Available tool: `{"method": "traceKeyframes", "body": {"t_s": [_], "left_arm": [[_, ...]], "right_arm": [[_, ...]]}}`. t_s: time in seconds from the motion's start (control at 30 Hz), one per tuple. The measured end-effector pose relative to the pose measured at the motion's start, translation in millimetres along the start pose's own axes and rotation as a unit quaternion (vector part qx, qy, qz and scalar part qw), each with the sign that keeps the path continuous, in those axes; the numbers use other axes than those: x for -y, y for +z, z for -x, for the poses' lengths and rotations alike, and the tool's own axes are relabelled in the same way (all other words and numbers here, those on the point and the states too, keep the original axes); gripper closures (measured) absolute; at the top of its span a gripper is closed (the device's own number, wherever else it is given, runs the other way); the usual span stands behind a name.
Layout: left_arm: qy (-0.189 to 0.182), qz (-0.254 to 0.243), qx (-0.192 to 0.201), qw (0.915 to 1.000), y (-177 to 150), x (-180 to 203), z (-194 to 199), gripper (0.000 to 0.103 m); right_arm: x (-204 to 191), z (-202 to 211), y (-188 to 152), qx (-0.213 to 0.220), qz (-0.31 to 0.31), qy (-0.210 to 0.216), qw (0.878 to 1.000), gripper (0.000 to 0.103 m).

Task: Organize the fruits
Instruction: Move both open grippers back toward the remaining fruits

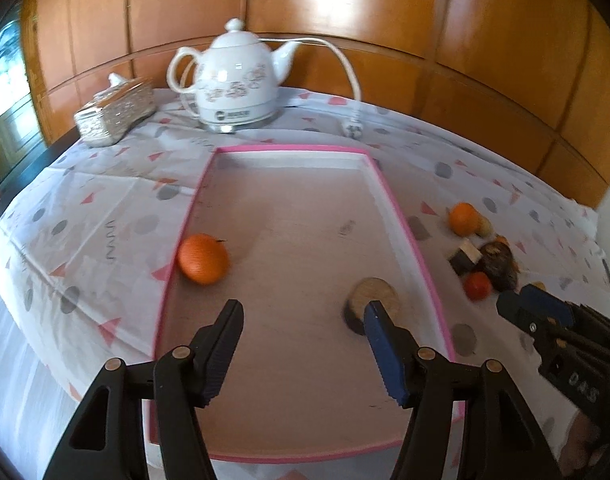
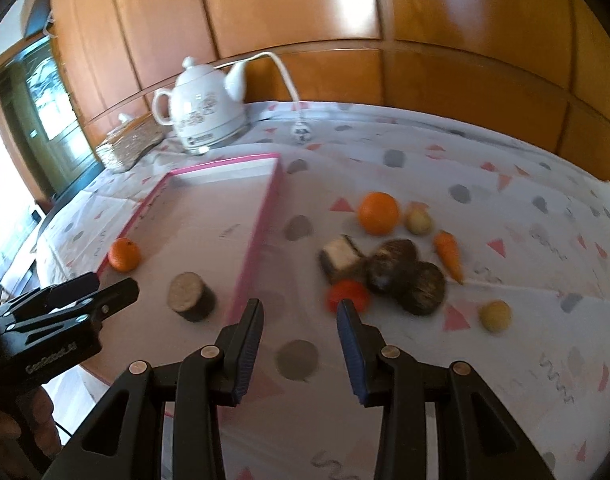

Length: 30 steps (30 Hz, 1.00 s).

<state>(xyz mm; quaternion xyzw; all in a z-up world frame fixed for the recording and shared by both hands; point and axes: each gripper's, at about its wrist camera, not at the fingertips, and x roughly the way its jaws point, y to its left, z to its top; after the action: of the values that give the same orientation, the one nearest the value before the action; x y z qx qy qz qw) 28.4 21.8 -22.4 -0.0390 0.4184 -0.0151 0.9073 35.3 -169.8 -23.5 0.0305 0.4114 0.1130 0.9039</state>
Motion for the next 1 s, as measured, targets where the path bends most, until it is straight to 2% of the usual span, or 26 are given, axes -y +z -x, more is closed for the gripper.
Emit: {"method": "traceKeyframes", "body": {"t_s": [0.47, 0.53, 0.77, 0.83, 1.0], "left_arm": [[-0.055, -0.073, 0.016, 0.9956, -5.1, 39.9, 11.2, 0.040], [-0.066, -0.084, 0.014, 0.9941, -4.9, 46.0, 10.9, 0.045], [-0.093, -0.104, 0.004, 0.9903, -3.0, 62.2, 6.3, 0.048], [-0.103, -0.106, -0.004, 0.9890, -2.0, 66.5, 2.6, 0.056], [-0.132, -0.106, -0.029, 0.9851, 1.2, 79.1, -7.9, 0.065]], "right_arm": [[64.6, 12.4, -23.9, -0.007, -0.066, -0.058, 0.996, 0.065], [71.4, 12.1, -25.8, -0.008, -0.073, -0.064, 0.995, 0.065], [83.1, 11.7, -29.3, -0.012, -0.085, -0.072, 0.994, 0.065], [84.9, 11.5, -29.9, -0.013, -0.085, -0.071, 0.994, 0.065], [85.0, 8.0, -27.6, -0.017, -0.074, -0.055, 0.996, 0.065]]}}
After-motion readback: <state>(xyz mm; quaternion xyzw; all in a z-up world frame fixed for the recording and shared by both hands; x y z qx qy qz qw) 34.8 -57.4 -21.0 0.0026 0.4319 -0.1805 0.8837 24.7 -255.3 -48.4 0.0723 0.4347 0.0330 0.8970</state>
